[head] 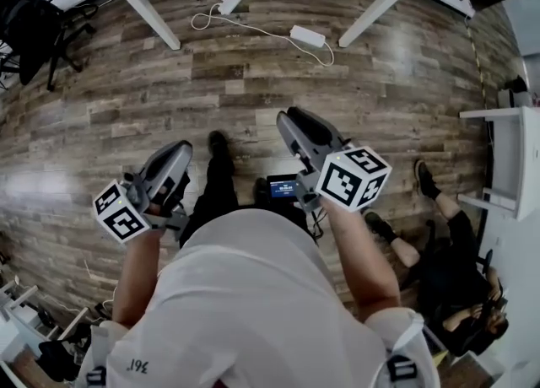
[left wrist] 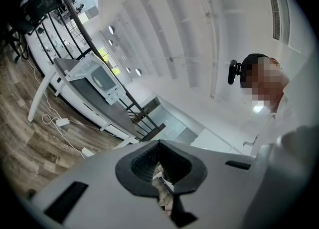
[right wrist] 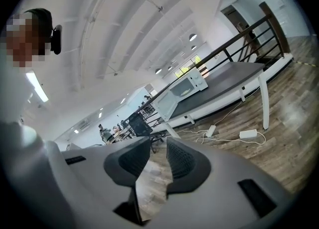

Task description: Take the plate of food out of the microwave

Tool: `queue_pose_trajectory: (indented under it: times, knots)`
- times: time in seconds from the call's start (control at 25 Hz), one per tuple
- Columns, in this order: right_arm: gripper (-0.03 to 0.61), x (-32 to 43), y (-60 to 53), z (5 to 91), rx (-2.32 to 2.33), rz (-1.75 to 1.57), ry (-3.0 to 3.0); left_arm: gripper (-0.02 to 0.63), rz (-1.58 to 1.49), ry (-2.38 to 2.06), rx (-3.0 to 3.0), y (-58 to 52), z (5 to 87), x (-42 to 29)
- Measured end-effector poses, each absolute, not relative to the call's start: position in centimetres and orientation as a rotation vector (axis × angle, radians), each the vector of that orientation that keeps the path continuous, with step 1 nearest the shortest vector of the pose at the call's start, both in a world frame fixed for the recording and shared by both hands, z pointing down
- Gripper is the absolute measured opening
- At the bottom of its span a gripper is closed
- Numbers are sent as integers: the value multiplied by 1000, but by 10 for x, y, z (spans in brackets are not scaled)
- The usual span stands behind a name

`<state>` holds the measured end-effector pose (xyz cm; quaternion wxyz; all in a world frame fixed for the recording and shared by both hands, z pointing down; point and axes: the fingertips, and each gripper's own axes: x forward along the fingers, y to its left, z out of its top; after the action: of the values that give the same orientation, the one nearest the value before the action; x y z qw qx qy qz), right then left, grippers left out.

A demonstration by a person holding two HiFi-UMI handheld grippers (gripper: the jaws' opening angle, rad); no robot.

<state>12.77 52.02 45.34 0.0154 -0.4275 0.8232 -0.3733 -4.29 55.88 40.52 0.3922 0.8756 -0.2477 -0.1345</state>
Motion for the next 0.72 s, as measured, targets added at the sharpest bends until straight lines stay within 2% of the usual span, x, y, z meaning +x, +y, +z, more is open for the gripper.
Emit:
queue_pose_trajectory:
  times: [0.52, 0.72]
  knots:
    - [104, 63, 370, 442, -1494, -1172, 2453, 5, -265, -501, 2224, 372, 405, -103]
    - [104, 50, 358, 447, -1534, -1156, 2431, 5, -251, -485, 2230, 357, 412, -115]
